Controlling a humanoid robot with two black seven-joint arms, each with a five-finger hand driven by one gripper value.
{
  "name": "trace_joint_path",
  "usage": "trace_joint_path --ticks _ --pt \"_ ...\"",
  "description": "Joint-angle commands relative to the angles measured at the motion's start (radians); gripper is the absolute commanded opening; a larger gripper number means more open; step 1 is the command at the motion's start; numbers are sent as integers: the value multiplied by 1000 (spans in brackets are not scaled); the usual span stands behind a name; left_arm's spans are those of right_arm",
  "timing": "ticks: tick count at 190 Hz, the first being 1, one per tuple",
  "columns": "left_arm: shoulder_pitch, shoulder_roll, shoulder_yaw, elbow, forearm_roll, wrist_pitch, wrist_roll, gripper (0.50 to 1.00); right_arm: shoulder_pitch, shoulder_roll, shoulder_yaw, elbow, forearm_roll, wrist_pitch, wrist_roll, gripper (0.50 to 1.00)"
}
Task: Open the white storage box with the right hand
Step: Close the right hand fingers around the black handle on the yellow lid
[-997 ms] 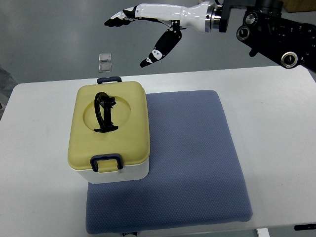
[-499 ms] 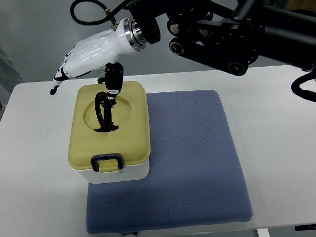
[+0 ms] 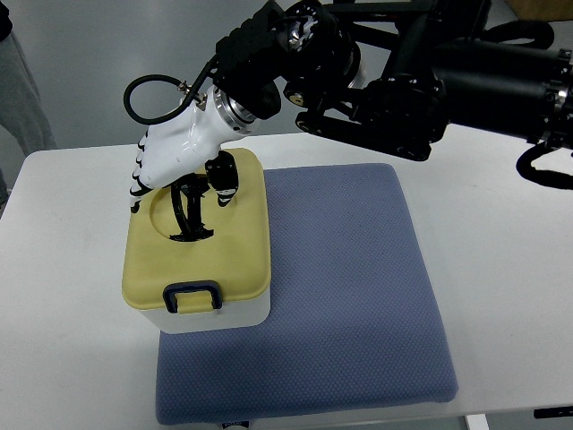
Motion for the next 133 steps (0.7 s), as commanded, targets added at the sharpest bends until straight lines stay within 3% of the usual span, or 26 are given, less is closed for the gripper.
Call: trace_joint_path --ticks 1,106,120,133 --pt "0 0 1 0 0 0 0 1000 -1 0 -15 -1 -4 -13 2 877" --pt "0 0 1 0 0 0 0 1000 -13 0 -15 -6 -9 -19 -5 778" --pt "1 0 1 0 0 0 0 1000 -13 0 -16 -9 -10 -30 -6 748" --pt "0 0 1 0 0 0 0 1000 -16 0 -16 -11 -10 -30 -6 684"
